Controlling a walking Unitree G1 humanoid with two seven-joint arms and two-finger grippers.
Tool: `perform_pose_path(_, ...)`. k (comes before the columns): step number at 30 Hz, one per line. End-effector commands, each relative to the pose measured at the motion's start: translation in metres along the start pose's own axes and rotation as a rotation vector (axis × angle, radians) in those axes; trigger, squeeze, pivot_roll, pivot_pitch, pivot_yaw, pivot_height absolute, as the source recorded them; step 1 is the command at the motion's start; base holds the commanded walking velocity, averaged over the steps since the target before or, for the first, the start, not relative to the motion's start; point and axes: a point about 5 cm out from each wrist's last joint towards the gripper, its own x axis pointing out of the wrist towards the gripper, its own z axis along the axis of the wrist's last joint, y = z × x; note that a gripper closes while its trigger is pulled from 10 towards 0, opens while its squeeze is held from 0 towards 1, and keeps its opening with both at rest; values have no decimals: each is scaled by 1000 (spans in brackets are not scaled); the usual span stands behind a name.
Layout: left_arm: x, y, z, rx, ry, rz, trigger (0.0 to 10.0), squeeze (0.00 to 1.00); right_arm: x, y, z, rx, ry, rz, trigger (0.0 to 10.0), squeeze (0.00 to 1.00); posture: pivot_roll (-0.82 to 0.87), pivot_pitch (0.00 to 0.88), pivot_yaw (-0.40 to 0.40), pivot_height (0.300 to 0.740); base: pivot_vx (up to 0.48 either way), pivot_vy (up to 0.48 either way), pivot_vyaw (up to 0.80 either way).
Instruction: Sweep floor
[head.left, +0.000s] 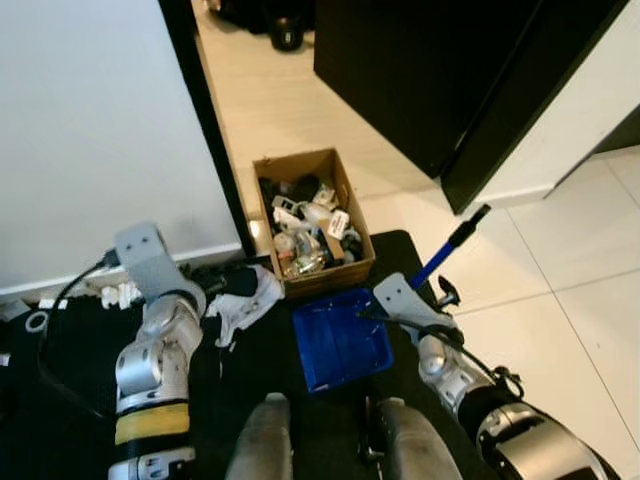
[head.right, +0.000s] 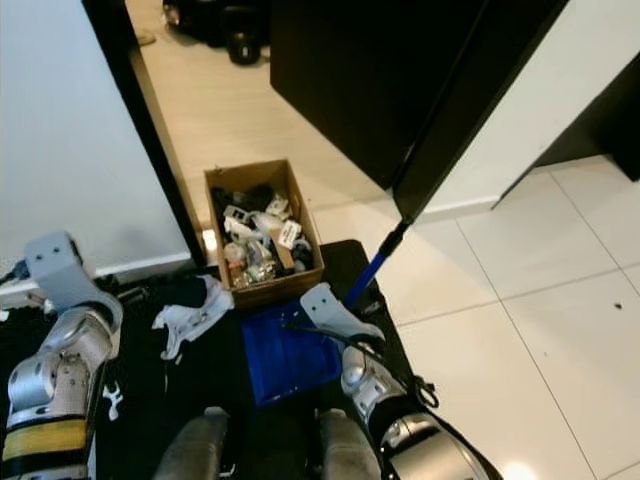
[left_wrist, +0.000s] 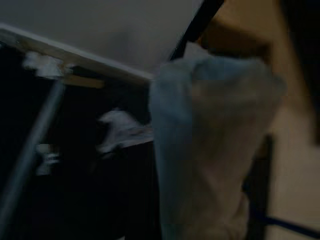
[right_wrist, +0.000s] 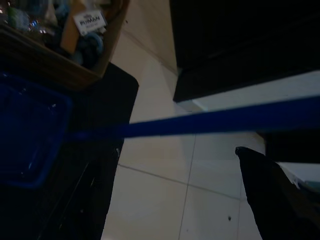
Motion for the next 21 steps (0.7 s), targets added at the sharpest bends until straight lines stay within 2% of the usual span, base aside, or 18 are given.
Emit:
perform_pose_path(1, -4, -13, 7, -78, -55, -122, 10000, 0, -3, 1, -14, -17, 41, 21, 10000, 0, 84, 123, -7, 740, 0, 0, 0)
perform_pose_path(4, -5, -20, 12, -101, -75, -187, 10000, 0, -2, -3, -15, 31, 43, 12, 10000, 0, 83, 119, -2, 740, 0, 0, 0)
perform_pose_path(5, -7, -28, 16, -64, -85, -220, 10000, 0, 1, -9, -17, 138, 73, 32, 10000, 0, 80, 118, 2, 740, 0, 0, 0)
perform_pose_path(6, -7, -30, 18, -55, -82, -223, 10000, 0, 2, -11, -17, 164, 80, 39, 10000, 0, 80, 118, 2, 740, 0, 0, 0)
perform_pose_path(7, -8, -34, 20, -49, -86, -249, 10000, 0, 5, -15, -15, 237, 90, 62, 10000, 0, 74, 117, 9, 740, 0, 0, 0)
perform_pose_path(8, -8, -34, 20, -49, -86, -249, 10000, 0, 5, -15, -15, 237, 90, 62, 10000, 0, 74, 117, 9, 740, 0, 0, 0)
perform_pose_path(9, -9, -36, 21, -49, -89, -267, 10000, 0, 7, -17, -13, 286, 92, 76, 10000, 0, 74, 117, 9, 740, 0, 0, 0)
perform_pose_path(11, -11, -44, 26, -44, -92, -325, 10000, 0, 16, -38, -1, 482, 61, 76, 10000, 0, 58, 119, 14, 740, 0, 0, 0)
perform_pose_path(12, -11, -44, 26, -44, -92, -325, 10000, 0, 16, -38, -1, 482, 61, 76, 10000, 0, 58, 119, 14, 740, 0, 0, 0)
perform_pose_path(13, -12, -46, 28, -39, -94, -350, 10000, 0, 22, -57, 10, 693, 9, 58, 10000, 0, 44, 125, 27, 740, 0, 0, 0)
perform_pose_path(15, -11, -45, 28, -39, -98, -353, 10000, 0, 24, -72, 14, 885, 6, 20, 10000, 0, 31, 137, 34, 740, 0, 0, 0)
perform_pose_path(16, -11, -45, 29, -42, -98, -354, 10000, 0, 24, -76, 15, 939, 10, 16, 10000, 0, 31, 137, 34, 740, 0, 0, 0)
perform_pose_path(18, -11, -47, 28, -42, -92, -359, 10000, 0, 26, -79, 10, 859, 84, -38, 10000, 0, 20, 147, 40, 740, 0, 0, 0)
perform_pose_path(19, -11, -47, 28, -42, -92, -359, 10000, 0, 26, -79, 10, 859, 84, -38, 10000, 0, 20, 147, 40, 740, 0, 0, 0)
perform_pose_path(20, -10, -49, 27, -41, -87, -366, 10000, 0, 26, -81, 7, 768, 122, -52, 10000, 0, 21, 153, 41, 740, 0, 0, 0)
perform_pose_path(21, -10, -51, 27, -31, -86, -374, 10000, 0, 25, -80, 9, 798, 116, -28, 10000, 0, 26, 153, 38, 740, 0, 0, 0)
